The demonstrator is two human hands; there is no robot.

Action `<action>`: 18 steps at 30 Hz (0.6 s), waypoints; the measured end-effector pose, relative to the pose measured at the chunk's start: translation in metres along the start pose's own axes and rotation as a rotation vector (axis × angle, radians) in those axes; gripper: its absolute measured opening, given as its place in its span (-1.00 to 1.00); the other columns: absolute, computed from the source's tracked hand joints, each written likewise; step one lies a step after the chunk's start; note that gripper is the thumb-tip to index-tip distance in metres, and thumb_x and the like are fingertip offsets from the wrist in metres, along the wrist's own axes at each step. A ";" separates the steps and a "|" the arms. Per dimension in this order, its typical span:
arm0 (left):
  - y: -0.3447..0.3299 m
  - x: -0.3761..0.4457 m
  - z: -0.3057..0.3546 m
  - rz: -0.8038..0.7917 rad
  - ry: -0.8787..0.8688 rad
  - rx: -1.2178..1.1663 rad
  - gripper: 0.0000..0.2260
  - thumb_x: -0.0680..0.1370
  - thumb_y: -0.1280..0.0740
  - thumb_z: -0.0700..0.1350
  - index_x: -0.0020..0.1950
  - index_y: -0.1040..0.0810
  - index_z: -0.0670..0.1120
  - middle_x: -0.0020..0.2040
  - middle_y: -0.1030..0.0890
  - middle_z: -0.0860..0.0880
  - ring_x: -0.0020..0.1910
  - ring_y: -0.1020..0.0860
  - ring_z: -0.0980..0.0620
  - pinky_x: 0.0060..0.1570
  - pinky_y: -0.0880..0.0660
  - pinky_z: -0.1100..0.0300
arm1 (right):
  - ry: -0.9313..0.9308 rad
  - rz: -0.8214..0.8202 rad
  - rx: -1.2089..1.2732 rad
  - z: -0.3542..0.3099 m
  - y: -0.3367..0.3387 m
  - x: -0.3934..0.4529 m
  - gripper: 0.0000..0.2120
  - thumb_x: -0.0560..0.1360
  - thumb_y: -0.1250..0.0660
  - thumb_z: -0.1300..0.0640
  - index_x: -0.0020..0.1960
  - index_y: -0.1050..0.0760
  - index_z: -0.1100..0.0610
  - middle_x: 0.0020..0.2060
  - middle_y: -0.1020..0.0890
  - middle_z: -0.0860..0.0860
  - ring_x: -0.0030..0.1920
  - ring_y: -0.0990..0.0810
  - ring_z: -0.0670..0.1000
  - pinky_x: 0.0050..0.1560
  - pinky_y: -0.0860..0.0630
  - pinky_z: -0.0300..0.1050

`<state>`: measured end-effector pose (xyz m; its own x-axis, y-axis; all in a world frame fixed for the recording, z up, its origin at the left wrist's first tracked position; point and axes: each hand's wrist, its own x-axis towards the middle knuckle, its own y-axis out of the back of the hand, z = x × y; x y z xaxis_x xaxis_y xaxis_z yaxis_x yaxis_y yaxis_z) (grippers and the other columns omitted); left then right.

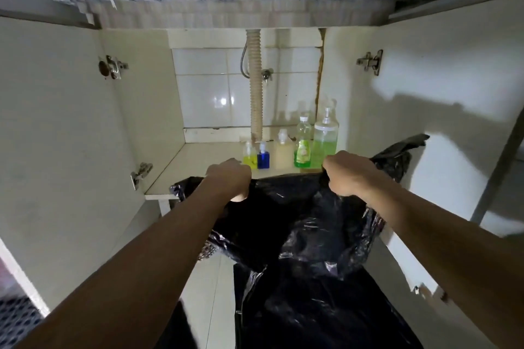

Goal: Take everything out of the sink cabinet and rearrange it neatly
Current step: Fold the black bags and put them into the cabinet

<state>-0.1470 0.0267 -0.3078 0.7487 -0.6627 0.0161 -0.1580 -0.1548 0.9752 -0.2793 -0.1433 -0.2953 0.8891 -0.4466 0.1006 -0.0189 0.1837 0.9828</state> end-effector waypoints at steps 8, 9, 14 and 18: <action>0.019 0.035 0.021 0.271 0.014 0.231 -0.72 0.53 -0.24 -0.30 0.22 -0.51 -0.15 0.10 -0.56 -0.11 0.09 -0.57 -0.15 -0.08 -0.42 0.09 | -0.104 0.204 -0.046 0.034 -0.026 0.035 -0.81 0.51 -0.19 0.38 -0.01 -0.57 0.27 -0.20 -0.60 0.09 -0.12 -0.60 0.16 -0.21 -0.39 -0.09; 0.023 0.035 0.023 0.275 0.022 0.263 -0.72 0.53 -0.24 -0.29 0.23 -0.50 -0.15 0.10 -0.56 -0.10 0.10 -0.57 -0.15 -0.05 -0.42 0.08 | -0.108 0.279 -0.044 0.037 -0.026 0.038 -0.81 0.52 -0.18 0.36 -0.02 -0.57 0.27 -0.14 -0.63 0.12 -0.09 -0.62 0.17 -0.21 -0.41 -0.07; 0.029 0.014 0.020 0.107 -0.021 0.356 -0.69 0.54 -0.22 -0.25 0.28 -0.48 -0.10 0.13 -0.55 -0.08 0.11 -0.55 -0.13 0.05 -0.45 0.03 | -0.068 0.553 0.003 0.047 -0.043 0.031 -0.78 0.43 -0.27 0.38 0.05 -0.55 0.26 -0.02 -0.60 0.21 0.02 -0.55 0.24 0.00 -0.45 0.05; 0.003 -0.011 0.032 -0.220 -0.142 0.339 -0.64 0.43 -0.44 -0.20 0.22 -0.56 -0.10 0.14 -0.58 -0.10 0.02 -0.56 -0.11 -0.03 -0.49 0.11 | -0.075 0.449 0.015 0.046 -0.087 -0.010 -0.73 0.38 -0.28 0.39 0.04 -0.59 0.22 0.00 -0.59 0.17 0.04 -0.53 0.24 -0.02 -0.45 0.04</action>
<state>-0.1760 0.0100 -0.3121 0.6956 -0.6778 -0.2380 -0.2250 -0.5202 0.8238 -0.3080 -0.1949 -0.3749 0.7555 -0.3877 0.5280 -0.4021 0.3618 0.8411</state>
